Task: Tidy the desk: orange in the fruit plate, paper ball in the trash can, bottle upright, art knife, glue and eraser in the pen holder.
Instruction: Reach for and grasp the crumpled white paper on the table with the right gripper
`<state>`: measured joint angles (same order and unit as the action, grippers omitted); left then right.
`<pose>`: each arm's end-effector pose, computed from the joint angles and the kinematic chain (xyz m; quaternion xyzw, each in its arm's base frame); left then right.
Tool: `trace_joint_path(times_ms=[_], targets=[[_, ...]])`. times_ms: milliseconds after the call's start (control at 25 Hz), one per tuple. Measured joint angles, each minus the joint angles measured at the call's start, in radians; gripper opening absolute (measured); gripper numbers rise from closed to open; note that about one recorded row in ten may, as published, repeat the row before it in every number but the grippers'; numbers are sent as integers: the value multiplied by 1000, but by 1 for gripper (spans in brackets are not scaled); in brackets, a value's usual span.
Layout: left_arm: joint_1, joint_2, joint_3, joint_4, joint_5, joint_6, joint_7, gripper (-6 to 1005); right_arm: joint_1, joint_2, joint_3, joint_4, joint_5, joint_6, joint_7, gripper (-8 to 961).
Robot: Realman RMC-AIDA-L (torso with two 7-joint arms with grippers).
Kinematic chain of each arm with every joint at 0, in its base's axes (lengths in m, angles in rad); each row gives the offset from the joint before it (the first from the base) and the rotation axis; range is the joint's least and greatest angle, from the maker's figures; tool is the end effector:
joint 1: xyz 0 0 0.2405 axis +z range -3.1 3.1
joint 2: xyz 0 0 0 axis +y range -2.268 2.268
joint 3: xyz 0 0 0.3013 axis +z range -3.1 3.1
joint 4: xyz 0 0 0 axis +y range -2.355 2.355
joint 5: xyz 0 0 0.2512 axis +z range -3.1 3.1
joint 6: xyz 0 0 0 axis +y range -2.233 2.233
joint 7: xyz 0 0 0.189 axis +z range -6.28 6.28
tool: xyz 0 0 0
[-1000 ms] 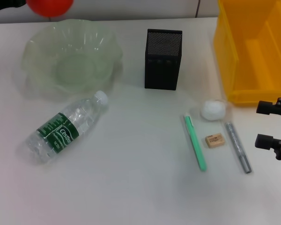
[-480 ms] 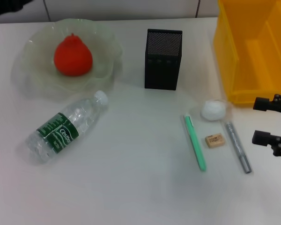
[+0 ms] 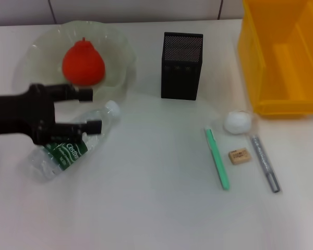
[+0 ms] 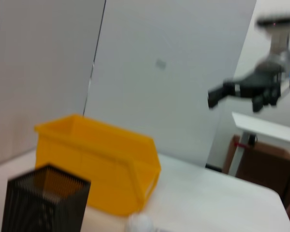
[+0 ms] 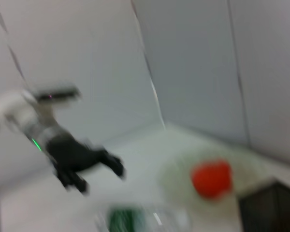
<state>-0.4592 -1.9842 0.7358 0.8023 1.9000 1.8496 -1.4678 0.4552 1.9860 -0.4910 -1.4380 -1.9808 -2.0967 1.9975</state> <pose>-0.2945 0.3644 0.0107 -0.9476 -0.1690 -0.2640 0.0612 0.2504 0.3466 0.1380 -0.9459 0.2261 0.1816 0.1456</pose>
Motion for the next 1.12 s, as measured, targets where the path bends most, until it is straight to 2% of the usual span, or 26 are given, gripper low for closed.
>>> trace_joint_path(times_ms=[40, 80, 120, 160, 200, 240, 280, 320, 360, 400, 440, 480, 520, 560, 600, 720, 800, 1120], targets=[[0, 0, 0, 0, 0, 0, 0, 832, 0, 0, 0, 0, 0, 0, 0, 824], [0, -8, -3, 0, 29, -7, 0, 832, 45, -6, -60, -163, -130, -16, 139, 823], [0, -8, -3, 0, 29, -7, 0, 832, 45, -6, -60, -163, -130, -16, 139, 823], [3, -16, -2, 0, 45, -21, 1, 832, 64, -7, -92, -222, -187, -24, 188, 823], [4, -19, 0, 0, 47, -27, 3, 832, 113, -8, -185, -314, -333, -36, 285, 823], [4, -19, 0, 0, 47, -27, 3, 832, 113, -8, -185, -314, -333, -36, 285, 823], [4, -20, 1, 0, 47, -29, 4, 832, 155, -3, -292, -335, -464, -41, 361, 823], [3, -21, 3, -2, 48, -31, 6, 832, 155, -3, -292, -335, -464, -41, 361, 822], [2, -21, 4, -4, 48, -31, 8, 832, 170, 3, -338, -334, -515, -41, 389, 822], [0, -21, 4, -6, 49, -32, 10, 832, 194, 29, -418, -305, -624, -17, 443, 822], [-1, -21, 4, -6, 49, -33, 11, 832, 206, 67, -463, -269, -712, 21, 476, 822], [-1, -21, 4, -6, 49, -33, 11, 832, 206, 67, -463, -269, -712, 21, 476, 822], [-3, -21, 4, -6, 49, -34, 12, 832, 209, 83, -479, -251, -743, 42, 488, 822], [-3, -21, 4, -6, 49, -34, 12, 832, 209, 83, -479, -251, -743, 42, 488, 821], [-6, -21, 5, -6, 49, -36, 14, 832, 203, 101, -532, -192, -760, 105, 540, 821], [-7, -20, 6, -6, 50, -39, 17, 832, 185, 102, -590, -126, -724, 174, 602, 821], [-8, -20, 7, -6, 50, -43, 25, 832, 160, 100, -629, -34, -683, 278, 645, 820], [-10, -14, 6, -8, 51, -45, 28, 831, 113, 98, -628, 141, -575, 484, 653, 819]])
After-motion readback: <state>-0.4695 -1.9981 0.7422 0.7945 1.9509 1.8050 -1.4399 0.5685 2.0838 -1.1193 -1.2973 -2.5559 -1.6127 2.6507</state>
